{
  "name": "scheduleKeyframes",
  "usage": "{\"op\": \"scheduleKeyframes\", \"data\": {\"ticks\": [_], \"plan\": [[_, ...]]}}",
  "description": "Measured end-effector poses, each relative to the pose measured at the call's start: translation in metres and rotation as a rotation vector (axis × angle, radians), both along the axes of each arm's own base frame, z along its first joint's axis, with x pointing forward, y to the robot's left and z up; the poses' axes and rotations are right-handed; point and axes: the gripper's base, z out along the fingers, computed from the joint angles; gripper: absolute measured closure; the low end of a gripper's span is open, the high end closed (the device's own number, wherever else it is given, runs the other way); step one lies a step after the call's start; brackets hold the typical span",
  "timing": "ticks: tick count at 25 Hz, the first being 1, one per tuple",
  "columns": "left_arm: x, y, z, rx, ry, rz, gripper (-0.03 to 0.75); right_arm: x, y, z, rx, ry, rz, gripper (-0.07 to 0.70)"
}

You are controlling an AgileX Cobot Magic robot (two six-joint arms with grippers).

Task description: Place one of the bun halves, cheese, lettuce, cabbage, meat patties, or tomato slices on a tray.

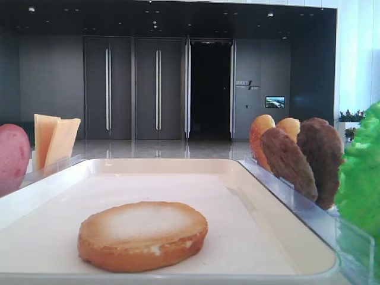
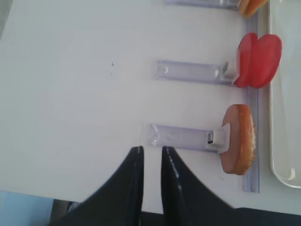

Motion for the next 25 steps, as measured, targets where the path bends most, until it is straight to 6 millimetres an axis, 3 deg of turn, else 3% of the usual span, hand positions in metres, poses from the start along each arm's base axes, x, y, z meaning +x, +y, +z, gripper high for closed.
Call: {"op": "scheduleKeyframes", "data": {"ticks": [5, 13, 19, 25], "plan": [[-0.033, -0.006, 0.002, 0.013, -0.130, -0.044, 0.618, 0.000, 0.000, 0.000, 0.000, 0.000, 0.000, 0.274], [-0.063, -0.013, -0.037, -0.006, -0.187, -0.073, 0.618, 0.000, 0.000, 0.000, 0.000, 0.000, 0.000, 0.274], [-0.072, -0.014, -0.054, 0.010, -0.289, -0.075, 0.618, 0.000, 0.000, 0.000, -0.001, 0.000, 0.000, 0.274], [-0.063, -0.015, -0.073, -0.009, -0.272, -0.087, 0.618, 0.000, 0.000, 0.000, -0.001, 0.000, 0.000, 0.274]]}}
